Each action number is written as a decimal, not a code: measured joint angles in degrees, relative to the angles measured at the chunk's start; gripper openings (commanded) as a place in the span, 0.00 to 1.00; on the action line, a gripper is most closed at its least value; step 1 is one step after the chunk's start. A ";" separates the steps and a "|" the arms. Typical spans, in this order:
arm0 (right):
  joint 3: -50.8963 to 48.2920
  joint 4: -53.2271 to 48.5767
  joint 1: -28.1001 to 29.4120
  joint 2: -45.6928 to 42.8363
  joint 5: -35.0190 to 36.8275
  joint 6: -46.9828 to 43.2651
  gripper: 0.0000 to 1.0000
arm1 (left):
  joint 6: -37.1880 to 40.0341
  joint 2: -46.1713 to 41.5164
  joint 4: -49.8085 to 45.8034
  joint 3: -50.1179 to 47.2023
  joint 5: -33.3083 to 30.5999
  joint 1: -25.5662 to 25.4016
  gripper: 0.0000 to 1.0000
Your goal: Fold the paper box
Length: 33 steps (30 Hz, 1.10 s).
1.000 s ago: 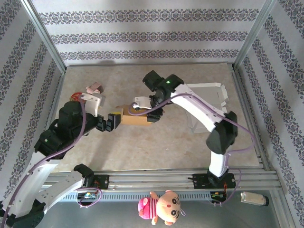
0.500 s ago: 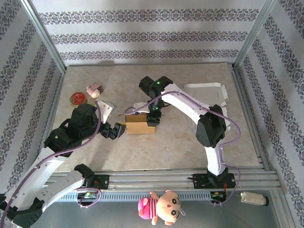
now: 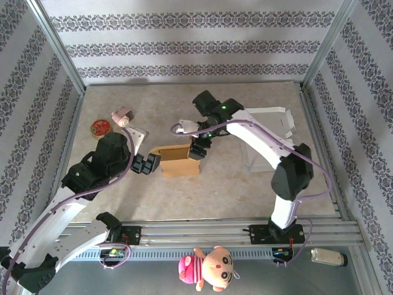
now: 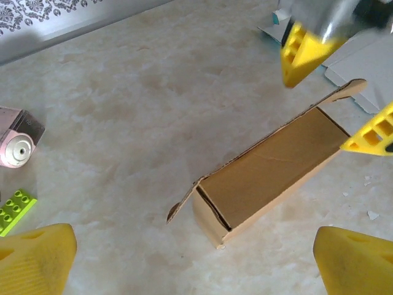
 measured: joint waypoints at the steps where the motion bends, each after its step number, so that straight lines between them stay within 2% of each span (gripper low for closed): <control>1: -3.63 3.96 -0.81 -3.06 0.22 4.26 0.77 | -0.22 0.90 -0.26 0.87 0.44 0.50 0.99; 7: -21.20 20.06 -7.02 -17.84 -1.73 27.52 0.70 | -1.22 8.20 -1.68 4.87 7.08 8.24 0.99; 11: -28.89 24.33 -10.14 -23.26 -3.32 36.15 0.68 | -1.18 10.56 -2.10 4.61 14.78 12.39 0.99; 15: -30.93 25.40 -10.10 -23.78 -4.02 39.08 0.57 | -1.22 11.17 -1.86 3.67 21.14 16.52 0.99; 19: -31.01 26.36 -9.92 -23.26 -4.81 39.63 0.57 | -1.22 12.66 -1.29 1.92 24.81 18.40 0.99; 24: -31.01 26.99 -8.31 -22.64 -5.18 39.23 0.55 | -1.22 13.88 -0.66 0.33 26.56 18.43 0.99; 33: -31.06 27.63 -7.80 -20.90 -4.00 39.15 0.41 | -1.51 14.25 1.22 -0.59 27.78 18.64 1.00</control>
